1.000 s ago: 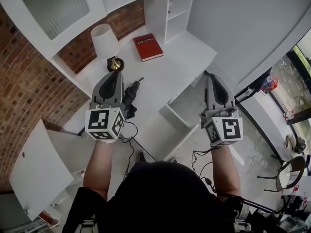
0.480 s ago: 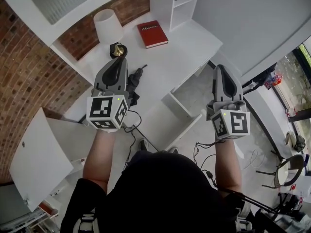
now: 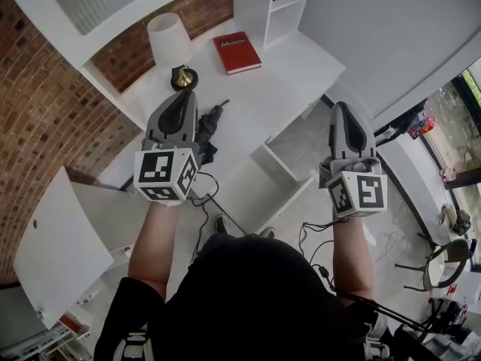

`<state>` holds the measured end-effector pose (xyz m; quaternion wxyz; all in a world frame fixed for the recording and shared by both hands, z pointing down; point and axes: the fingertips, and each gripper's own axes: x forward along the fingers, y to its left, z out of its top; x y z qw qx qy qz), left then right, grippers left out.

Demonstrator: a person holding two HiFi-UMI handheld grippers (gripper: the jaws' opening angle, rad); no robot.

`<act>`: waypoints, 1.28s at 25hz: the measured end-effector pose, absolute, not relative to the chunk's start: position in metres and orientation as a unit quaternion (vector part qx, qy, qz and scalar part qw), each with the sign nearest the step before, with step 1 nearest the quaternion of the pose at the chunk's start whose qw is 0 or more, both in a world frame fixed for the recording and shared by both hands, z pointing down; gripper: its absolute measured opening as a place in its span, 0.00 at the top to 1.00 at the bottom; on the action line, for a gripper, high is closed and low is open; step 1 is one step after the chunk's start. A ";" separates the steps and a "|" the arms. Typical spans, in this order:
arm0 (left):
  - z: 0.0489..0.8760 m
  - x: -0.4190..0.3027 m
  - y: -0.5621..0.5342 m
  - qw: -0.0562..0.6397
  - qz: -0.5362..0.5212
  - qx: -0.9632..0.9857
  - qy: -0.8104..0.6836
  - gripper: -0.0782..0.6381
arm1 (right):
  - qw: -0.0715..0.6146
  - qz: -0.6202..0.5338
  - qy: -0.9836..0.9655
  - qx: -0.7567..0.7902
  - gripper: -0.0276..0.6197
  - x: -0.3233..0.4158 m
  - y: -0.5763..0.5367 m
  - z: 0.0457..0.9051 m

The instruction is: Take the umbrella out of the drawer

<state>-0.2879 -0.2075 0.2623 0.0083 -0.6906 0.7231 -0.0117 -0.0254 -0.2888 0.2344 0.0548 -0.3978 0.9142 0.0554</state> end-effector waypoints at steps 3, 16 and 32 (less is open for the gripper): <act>0.265 -0.291 -0.206 0.004 -0.009 -0.691 0.723 0.85 | 0.051 0.056 0.913 -0.401 0.96 -0.027 -0.286 0.235; 0.274 -0.297 -0.208 -0.004 -0.019 -0.702 0.712 0.85 | 0.054 0.046 0.909 -0.412 0.96 -0.032 -0.278 0.236; 0.294 -0.308 -0.224 -0.023 -0.028 -0.724 0.688 0.85 | 0.048 0.040 0.894 -0.444 0.96 -0.038 -0.279 0.242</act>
